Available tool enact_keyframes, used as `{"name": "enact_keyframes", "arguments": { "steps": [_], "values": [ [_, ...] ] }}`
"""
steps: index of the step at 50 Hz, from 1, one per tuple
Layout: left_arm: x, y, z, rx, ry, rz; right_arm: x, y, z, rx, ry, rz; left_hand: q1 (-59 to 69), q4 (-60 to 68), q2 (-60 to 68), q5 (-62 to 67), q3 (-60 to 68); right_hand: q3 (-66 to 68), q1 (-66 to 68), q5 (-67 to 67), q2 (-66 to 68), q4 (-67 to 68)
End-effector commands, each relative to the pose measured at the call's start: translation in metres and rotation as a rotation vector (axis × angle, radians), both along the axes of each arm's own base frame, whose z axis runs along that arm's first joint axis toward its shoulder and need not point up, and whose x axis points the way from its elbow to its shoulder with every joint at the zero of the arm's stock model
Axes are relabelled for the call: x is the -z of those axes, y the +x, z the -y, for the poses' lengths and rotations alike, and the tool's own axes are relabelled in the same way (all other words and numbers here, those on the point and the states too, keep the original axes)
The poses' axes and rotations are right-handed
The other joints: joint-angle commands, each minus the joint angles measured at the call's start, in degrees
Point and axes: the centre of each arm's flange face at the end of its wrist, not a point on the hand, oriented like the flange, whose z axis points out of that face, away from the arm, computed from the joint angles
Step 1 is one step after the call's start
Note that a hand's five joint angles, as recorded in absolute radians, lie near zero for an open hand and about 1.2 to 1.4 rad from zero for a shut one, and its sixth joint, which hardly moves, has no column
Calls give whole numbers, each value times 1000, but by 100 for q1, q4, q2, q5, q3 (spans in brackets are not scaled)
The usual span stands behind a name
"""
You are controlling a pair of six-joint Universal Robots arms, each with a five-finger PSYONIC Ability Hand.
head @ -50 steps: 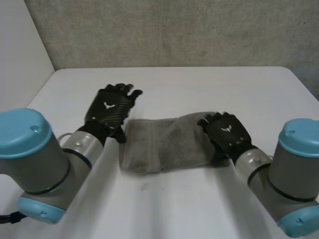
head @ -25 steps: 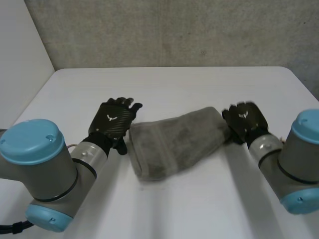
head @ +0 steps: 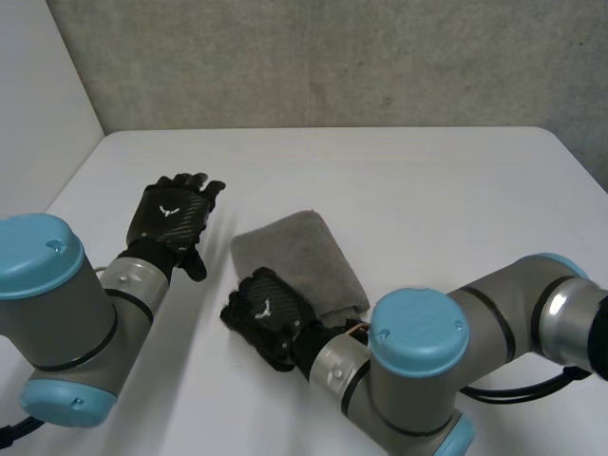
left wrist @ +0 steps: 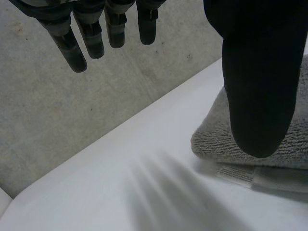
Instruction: Fold the towel.
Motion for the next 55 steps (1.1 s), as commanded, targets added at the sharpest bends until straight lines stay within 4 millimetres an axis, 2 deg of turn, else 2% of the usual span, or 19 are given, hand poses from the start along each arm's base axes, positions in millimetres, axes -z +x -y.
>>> {"name": "enact_keyframes", "arguments": {
  "steps": [1,6,11,16,25,32,40,43,45,46,47,48,49,50,51,52,53,54,55],
  "values": [
    [-6,-7,-2,22,-18,-15,-67,-33,63,254,115,257,92,128,136,-77,137,-3409,-2603,-3530,-3414,-3382],
    [-18,-20,-4,54,-23,-87,-78,-51,89,350,264,389,160,196,204,-10,204,-3409,-2603,-3530,-3414,-3382],
    [-27,-34,-9,90,18,-185,-75,-58,103,396,370,401,160,196,204,-10,204,-3409,-2603,-3530,-3414,-3382],
    [-15,-46,-14,111,131,-209,-51,-54,111,422,453,323,160,196,204,-10,204,-3409,-2603,-3530,-3414,-3382],
    [39,-51,-13,81,318,-151,-5,-47,121,455,546,211,194,230,237,24,238,-3409,-2603,-3530,-3414,-3382],
    [49,-50,-14,78,341,-131,4,-49,121,458,481,140,143,179,187,-27,187,-3409,-2603,-3530,-3414,-3382],
    [58,-45,-22,70,374,-108,-4,-53,120,458,395,94,143,179,187,-27,187,-3409,-2603,-3530,-3414,-3382],
    [49,-45,-21,74,351,-119,-21,-58,121,482,355,114,126,162,170,-43,171,-3409,-2603,-3530,-3414,-3382],
    [19,-46,-17,79,281,-163,-34,-61,122,501,325,134,110,146,154,-60,154,-3409,-2603,-3530,-3414,-3382],
    [19,-46,-17,79,281,-164,-50,-63,123,519,292,162,109,146,153,-60,154,-3409,-2603,-3530,-3414,-3382],
    [-2,-46,-16,86,230,-193,-50,-63,123,519,291,162,109,146,153,-60,154,-3409,-2603,-3530,-3414,-3382],
    [-23,-45,-14,91,178,-223,-67,-66,124,538,256,193,93,129,137,-77,137,-3409,-2603,-3530,-3414,-3382],
    [-23,-45,-14,91,177,-223,-86,-70,124,559,215,229,93,129,137,-77,137,-3409,-2603,-3530,-3414,-3382],
    [-46,-43,-14,94,125,-252,-86,-70,124,559,215,229,76,112,120,-94,120,-3409,-2603,-3530,-3414,-3382],
    [-46,-43,-14,94,124,-253,-106,-74,124,586,175,270,76,112,120,-94,120,-3409,-2603,-3530,-3414,-3382],
    [-67,-39,-13,90,80,-277,-124,-82,126,623,138,309,76,112,120,-94,120,-3409,-2603,-3530,-3414,-3382],
    [-89,-31,-11,77,37,-298,-124,-82,126,623,138,309,92,129,136,-77,137,-3409,-2603,-3530,-3414,-3382],
    [-89,-31,-11,77,37,-298,-142,-91,129,662,101,348,93,129,137,-77,137,-3409,-2603,-3530,-3414,-3382],
    [-108,-23,-8,57,6,-312,-142,-91,129,662,101,349,93,129,137,-77,137,-3409,-2603,-3530,-3414,-3382]
  ]
}}
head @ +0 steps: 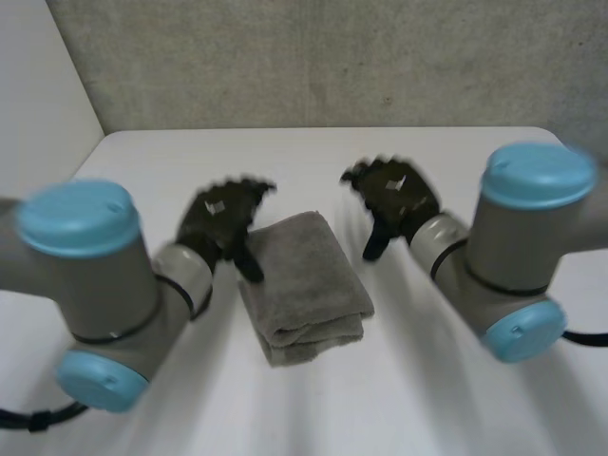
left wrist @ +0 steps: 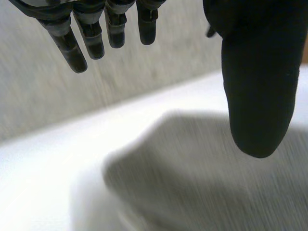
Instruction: Fold the towel.
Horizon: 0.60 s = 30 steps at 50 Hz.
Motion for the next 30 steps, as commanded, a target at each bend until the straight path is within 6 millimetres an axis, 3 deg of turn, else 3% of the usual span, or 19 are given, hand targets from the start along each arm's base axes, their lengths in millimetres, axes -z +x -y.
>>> {"name": "enact_keyframes", "arguments": {
  "steps": [1,2,3,4,5,9,16,30],
  "values": [
    [-112,31,8,-84,-209,-116,-80,-31,6,177,-178,103,92,102,137,-76,96,-210,-170,-270,-262,-317],
    [-112,31,8,-84,-209,-116,-93,-38,6,203,-206,113,92,102,137,-76,96,-210,-170,-270,-262,-317],
    [-130,39,8,-105,-225,-122,-93,-38,6,203,-206,113,76,86,120,-93,79,-210,-170,-270,-262,-317],
    [-130,39,8,-105,-226,-122,-103,-43,4,220,-227,114,75,85,120,-93,79,-210,-170,-270,-262,-317],
    [-144,47,8,-123,-227,-122,-111,-48,1,227,-230,113,75,85,120,-93,79,-210,-170,-270,-262,-317],
    [-158,61,7,-149,-185,-92,-120,-59,-2,250,-207,91,9,19,53,-159,12,-210,-170,-270,-262,-317],
    [-155,68,-4,-148,-126,-65,-115,-66,-6,223,-114,48,8,18,52,-160,12,-210,-170,-270,-262,-317],
    [-136,72,-4,-153,-65,-35,-117,-63,-13,185,-122,49,8,18,52,-160,12,-210,-170,-270,-262,-317]
  ]
}}
